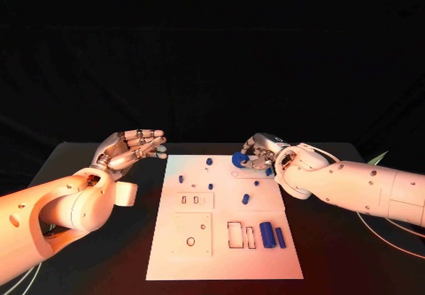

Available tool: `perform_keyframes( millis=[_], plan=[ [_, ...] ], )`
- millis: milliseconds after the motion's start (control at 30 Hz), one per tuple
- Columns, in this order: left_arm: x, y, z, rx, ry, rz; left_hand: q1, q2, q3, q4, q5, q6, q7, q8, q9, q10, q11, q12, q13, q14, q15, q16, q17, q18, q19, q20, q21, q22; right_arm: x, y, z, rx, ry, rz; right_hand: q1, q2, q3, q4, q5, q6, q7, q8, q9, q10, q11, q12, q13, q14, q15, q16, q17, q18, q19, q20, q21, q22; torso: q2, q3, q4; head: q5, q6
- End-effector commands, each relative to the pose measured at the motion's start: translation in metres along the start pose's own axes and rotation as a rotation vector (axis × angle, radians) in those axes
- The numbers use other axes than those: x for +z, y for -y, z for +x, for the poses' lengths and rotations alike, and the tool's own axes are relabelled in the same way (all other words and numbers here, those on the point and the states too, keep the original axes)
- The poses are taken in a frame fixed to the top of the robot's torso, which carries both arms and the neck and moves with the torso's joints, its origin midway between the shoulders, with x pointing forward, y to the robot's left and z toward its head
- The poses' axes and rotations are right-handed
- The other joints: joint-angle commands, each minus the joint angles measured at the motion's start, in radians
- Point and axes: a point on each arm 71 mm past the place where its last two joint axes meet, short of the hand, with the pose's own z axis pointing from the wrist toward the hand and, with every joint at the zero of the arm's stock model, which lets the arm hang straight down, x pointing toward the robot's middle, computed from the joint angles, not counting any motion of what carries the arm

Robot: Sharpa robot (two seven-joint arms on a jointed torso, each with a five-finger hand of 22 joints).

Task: Assemble the parts on the task board

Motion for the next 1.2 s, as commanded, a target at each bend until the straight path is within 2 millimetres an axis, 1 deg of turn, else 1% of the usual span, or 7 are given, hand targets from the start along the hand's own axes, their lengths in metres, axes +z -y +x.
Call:
perform_keyframes(
  millis=[33,267,400,500,733,1033,1200],
  plan=[
    [0.0,0.002,0.002,-0.005,-0.02,0.009,-0.008,-0.002,0.003,0.002,-0.005,-0.006,-0.004,0.006,0.002,-0.007,-0.002,0.001,0.001,-0.008,-0.002,0.006,0.001,0.018,-0.006,-0.001,0.006,0.001,-0.001,-0.015,-0.003,-0.04,0.059,-0.043,-0.006,-0.002,0.008,-0.001,0.001,0.027,-0.02,-0.002,-0.001,0.102,-0.007,0.002,0.263,0.098,-0.008,0.005,0.242,-0.014,0.103,-0.007,0.004,0.263,0.002,0.0002,0.0012,0.001,0.003],
    [0.0,0.002,0.002,-0.006,-0.021,0.01,-0.008,-0.002,0.003,0.002,-0.005,-0.006,-0.004,0.006,0.002,-0.007,-0.002,0.001,0.001,-0.008,-0.002,0.006,0.001,0.018,-0.006,-0.001,0.006,0.001,0.0,-0.054,0.006,-0.049,0.065,-0.128,-0.007,-0.002,0.009,-0.001,0.001,0.028,-0.02,-0.002,-0.001,0.102,-0.007,0.002,0.263,0.098,-0.008,0.005,0.242,-0.014,0.103,-0.007,0.004,0.263,0.002,-0.0006,0.0026,0.009,-0.001],
    [0.0,0.001,0.003,-0.007,-0.023,0.01,-0.008,-0.002,0.003,0.002,-0.005,-0.006,-0.004,0.006,0.002,-0.007,-0.002,0.001,0.001,-0.008,-0.002,0.006,0.001,0.018,-0.006,-0.001,0.006,0.001,0.004,-0.069,0.013,-0.052,0.062,-0.158,-0.007,-0.003,0.011,-0.001,0.001,0.029,-0.021,-0.002,-0.001,0.102,-0.007,0.002,0.263,0.098,-0.008,0.005,0.242,-0.014,0.103,-0.007,0.004,0.263,0.001,-0.0027,0.0047,0.01,-0.005],
    [0.001,0.001,0.003,-0.007,-0.024,0.009,-0.008,-0.002,0.003,0.002,-0.005,-0.006,-0.004,0.006,0.002,-0.007,-0.002,0.001,0.001,-0.008,-0.002,0.006,0.001,0.018,-0.006,-0.001,0.006,0.001,0.007,-0.078,0.019,-0.054,0.055,-0.171,-0.007,-0.003,0.011,-0.001,0.001,0.029,-0.021,-0.002,-0.001,0.102,-0.007,0.002,0.263,0.098,-0.008,0.005,0.242,-0.014,0.103,-0.007,0.004,0.263,0.001,-0.0027,0.0055,0.012,-0.009],
    [0.002,0.001,0.004,-0.007,-0.024,0.009,-0.008,-0.002,0.004,0.001,-0.005,-0.006,-0.005,0.006,0.002,-0.006,-0.002,0.001,0.001,-0.009,-0.002,0.007,0.002,0.018,-0.007,-0.001,0.008,0.002,0.013,-0.087,0.034,-0.059,0.032,-0.174,-0.008,-0.003,0.012,-0.002,0.001,0.029,-0.021,-0.003,-0.001,0.102,-0.008,0.002,0.263,0.097,-0.009,0.004,0.24,-0.014,0.103,-0.007,0.004,0.263,0.003,-0.0012,0.0037,0.019,-0.011],
    [0.002,0.0,0.003,-0.006,-0.022,0.009,-0.008,-0.002,0.004,0.001,-0.005,-0.006,-0.005,0.006,0.002,-0.006,-0.002,0.001,0.001,-0.009,-0.002,0.007,0.002,0.018,-0.007,-0.001,0.008,0.002,0.017,-0.088,0.046,-0.073,0.005,-0.161,-0.009,-0.004,0.013,-0.001,0.001,0.029,-0.021,-0.003,-0.001,0.102,-0.008,0.002,0.263,0.098,-0.009,0.004,0.241,-0.014,0.103,-0.008,0.004,0.263,0.003,-0.0007,0.0046,0.018,-0.014],
    [0.002,0.0,0.003,-0.006,-0.022,0.008,-0.008,-0.002,0.004,0.001,-0.005,-0.006,-0.005,0.006,0.002,-0.006,-0.002,0.001,0.001,-0.009,-0.002,0.007,0.002,0.018,-0.007,-0.001,0.008,0.002,0.019,-0.087,0.048,-0.081,-0.002,-0.152,-0.009,-0.004,0.013,-0.001,0.001,0.029,-0.021,-0.003,-0.001,0.102,-0.008,0.002,0.263,0.098,-0.009,0.004,0.241,-0.014,0.103,-0.008,0.004,0.263,0.003,0.0,0.0011,0.022,-0.012]
  ],
)
